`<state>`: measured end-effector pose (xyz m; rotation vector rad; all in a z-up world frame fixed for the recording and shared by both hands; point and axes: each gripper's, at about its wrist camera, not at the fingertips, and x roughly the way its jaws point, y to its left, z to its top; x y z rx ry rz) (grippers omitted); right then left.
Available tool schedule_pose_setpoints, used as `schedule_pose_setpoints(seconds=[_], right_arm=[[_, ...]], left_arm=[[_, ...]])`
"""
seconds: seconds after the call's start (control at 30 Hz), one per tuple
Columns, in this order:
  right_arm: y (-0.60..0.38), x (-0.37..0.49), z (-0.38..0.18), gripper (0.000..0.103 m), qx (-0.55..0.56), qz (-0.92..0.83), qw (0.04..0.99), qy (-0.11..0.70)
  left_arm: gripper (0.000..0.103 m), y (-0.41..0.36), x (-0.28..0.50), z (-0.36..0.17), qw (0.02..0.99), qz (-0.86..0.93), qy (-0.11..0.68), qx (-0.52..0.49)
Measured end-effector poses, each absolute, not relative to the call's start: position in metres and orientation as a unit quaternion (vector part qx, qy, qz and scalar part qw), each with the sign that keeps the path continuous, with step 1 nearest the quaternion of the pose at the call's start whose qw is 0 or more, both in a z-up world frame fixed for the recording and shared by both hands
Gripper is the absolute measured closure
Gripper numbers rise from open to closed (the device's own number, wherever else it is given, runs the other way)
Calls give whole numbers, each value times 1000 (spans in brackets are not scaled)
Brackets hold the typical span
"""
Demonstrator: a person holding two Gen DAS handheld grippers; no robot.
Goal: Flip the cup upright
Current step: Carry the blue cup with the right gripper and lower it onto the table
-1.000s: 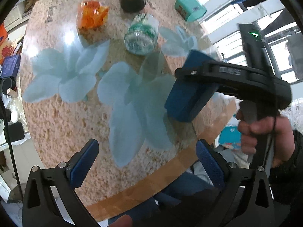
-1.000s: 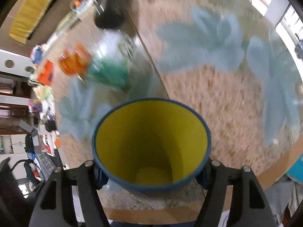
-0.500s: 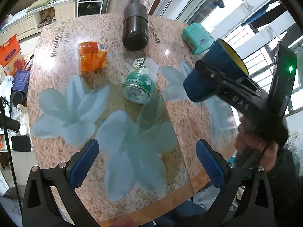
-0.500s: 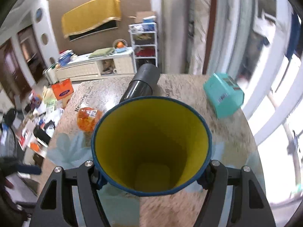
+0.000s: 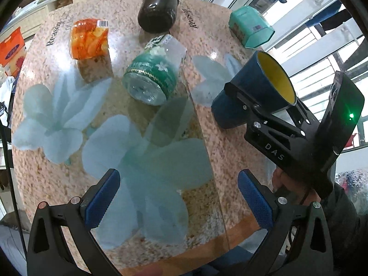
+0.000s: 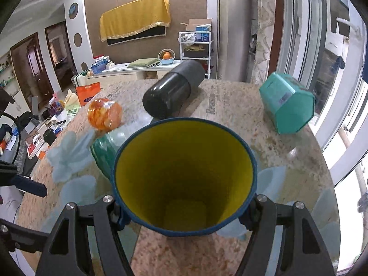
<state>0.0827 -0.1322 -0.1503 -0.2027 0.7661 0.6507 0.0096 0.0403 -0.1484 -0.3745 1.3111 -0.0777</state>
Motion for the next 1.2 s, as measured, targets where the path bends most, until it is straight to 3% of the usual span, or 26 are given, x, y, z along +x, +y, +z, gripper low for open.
schedule_pose_setpoints(seconds=[0.63, 0.87, 1.2], right_arm=[[-135, 77, -150, 33, -109, 333, 868, 353], [-137, 79, -136, 0, -90, 336, 869, 353], [-151, 73, -75, 0, -65, 335, 875, 343]], left_arm=[[0, 40, 15, -150, 779, -18, 605, -165], [0, 45, 12, -149, 773, -24, 610, -172], [0, 65, 10, -106, 804, -17, 569, -170]])
